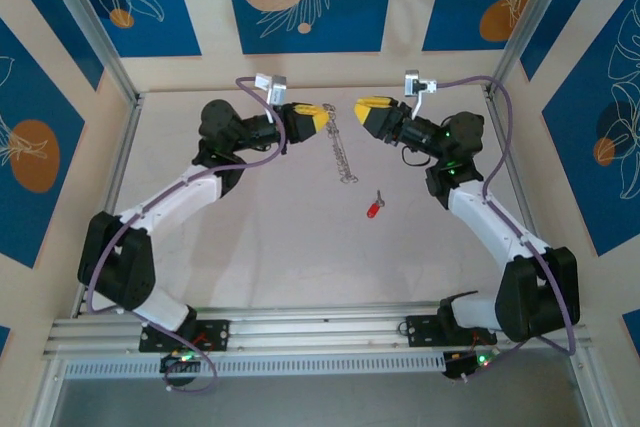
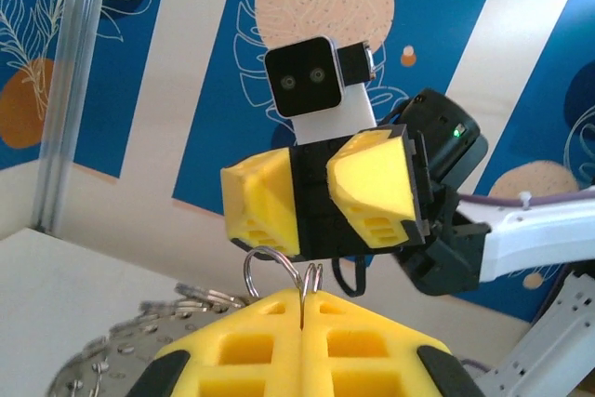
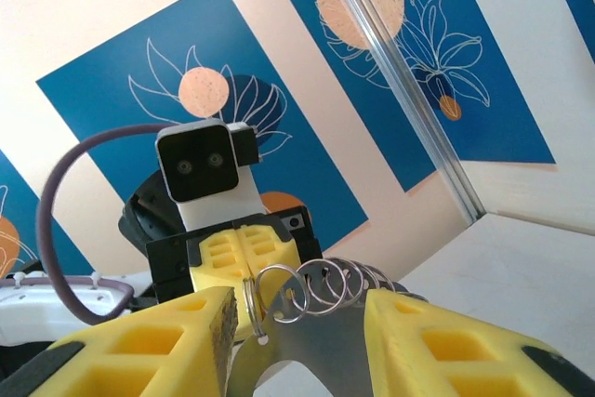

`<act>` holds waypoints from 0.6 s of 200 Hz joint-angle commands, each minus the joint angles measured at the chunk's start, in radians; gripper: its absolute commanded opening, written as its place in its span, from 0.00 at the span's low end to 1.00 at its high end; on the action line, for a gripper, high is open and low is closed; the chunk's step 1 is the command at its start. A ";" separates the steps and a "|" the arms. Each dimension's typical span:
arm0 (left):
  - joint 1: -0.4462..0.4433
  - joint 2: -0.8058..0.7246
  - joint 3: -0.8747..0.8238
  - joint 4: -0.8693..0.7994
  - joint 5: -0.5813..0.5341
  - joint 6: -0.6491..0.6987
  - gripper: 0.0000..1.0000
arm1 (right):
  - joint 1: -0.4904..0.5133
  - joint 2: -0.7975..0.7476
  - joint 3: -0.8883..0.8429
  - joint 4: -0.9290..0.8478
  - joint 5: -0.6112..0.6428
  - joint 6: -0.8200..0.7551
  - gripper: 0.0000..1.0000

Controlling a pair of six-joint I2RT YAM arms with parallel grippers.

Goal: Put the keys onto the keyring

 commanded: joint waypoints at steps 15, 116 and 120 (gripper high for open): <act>-0.009 -0.057 0.088 -0.223 0.025 0.286 0.00 | 0.001 -0.019 -0.005 -0.070 -0.049 -0.075 0.41; -0.008 -0.069 0.112 -0.300 0.046 0.391 0.00 | 0.064 0.027 0.076 -0.115 -0.135 -0.161 0.33; -0.008 -0.069 0.112 -0.299 0.046 0.389 0.00 | 0.067 0.029 0.079 -0.117 -0.134 -0.163 0.33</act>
